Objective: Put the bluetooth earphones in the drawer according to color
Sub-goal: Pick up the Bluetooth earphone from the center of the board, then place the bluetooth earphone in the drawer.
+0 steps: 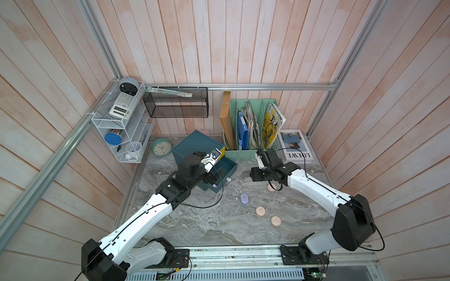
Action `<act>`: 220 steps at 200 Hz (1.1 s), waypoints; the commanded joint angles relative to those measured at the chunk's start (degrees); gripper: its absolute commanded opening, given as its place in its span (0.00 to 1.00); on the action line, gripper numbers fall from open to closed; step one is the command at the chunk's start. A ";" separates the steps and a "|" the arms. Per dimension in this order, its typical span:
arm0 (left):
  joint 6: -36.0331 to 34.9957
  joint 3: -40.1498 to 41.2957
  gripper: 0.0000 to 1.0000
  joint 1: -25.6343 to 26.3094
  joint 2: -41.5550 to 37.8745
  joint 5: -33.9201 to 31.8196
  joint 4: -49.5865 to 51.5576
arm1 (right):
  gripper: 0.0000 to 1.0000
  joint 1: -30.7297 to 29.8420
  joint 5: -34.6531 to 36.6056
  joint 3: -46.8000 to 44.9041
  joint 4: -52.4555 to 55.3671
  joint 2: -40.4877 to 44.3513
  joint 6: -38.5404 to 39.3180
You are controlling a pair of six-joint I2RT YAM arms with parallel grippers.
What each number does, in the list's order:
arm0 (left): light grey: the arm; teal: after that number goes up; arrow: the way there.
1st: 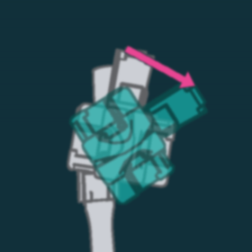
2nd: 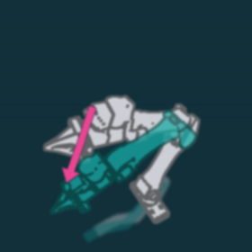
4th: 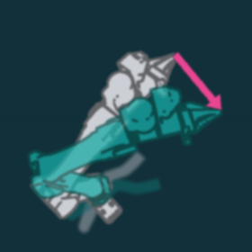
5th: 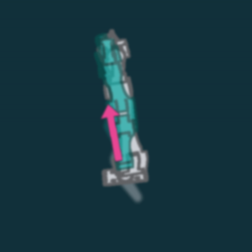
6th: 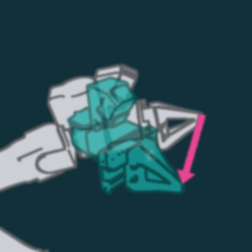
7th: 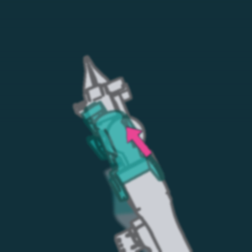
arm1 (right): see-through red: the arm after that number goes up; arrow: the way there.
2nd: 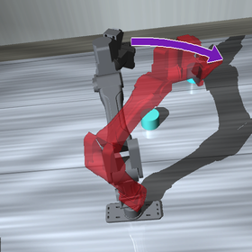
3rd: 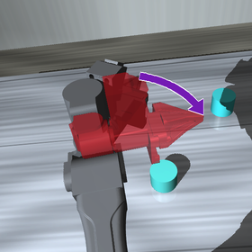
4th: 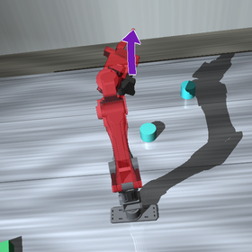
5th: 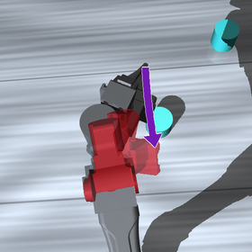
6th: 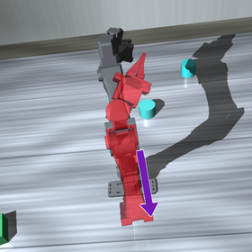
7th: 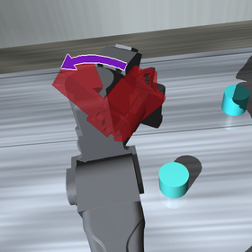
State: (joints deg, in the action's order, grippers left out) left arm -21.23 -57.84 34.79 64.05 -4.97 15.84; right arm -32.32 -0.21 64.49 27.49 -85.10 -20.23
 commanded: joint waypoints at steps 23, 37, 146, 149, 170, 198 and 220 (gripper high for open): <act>0.39 0.89 1.00 -1.86 -0.77 -0.44 -1.20 | 0.00 -2.40 -3.62 2.21 -4.25 2.17 2.25; 0.48 0.89 1.00 -2.33 -0.61 -0.76 -1.31 | 0.00 -3.46 -3.81 2.49 -5.72 2.74 2.94; 1.28 1.46 1.00 -6.31 -0.48 -1.10 -2.64 | 0.00 -7.35 -8.75 5.45 -17.44 -0.11 1.88; 1.22 1.48 1.00 -6.31 -0.53 -1.19 -2.73 | 0.00 -7.45 -8.94 5.61 -17.46 -0.25 1.74; 1.19 1.70 1.00 -6.48 -0.52 -1.36 -3.02 | 0.00 -7.50 -10.79 6.76 -18.51 -1.49 0.76; 0.64 1.93 1.00 -6.66 -0.24 -2.30 -3.17 | 0.00 -7.70 -12.82 8.82 -18.70 -3.95 0.09; -0.01 2.30 1.00 -7.36 -0.34 -3.21 -3.47 | 0.00 -7.87 -14.31 10.78 -18.13 -6.45 -0.25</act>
State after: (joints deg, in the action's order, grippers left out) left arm -20.53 -56.75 28.23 64.01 -6.52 13.78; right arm -39.46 -11.51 72.40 10.09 -89.03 -19.53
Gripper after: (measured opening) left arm 0.999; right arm 0.562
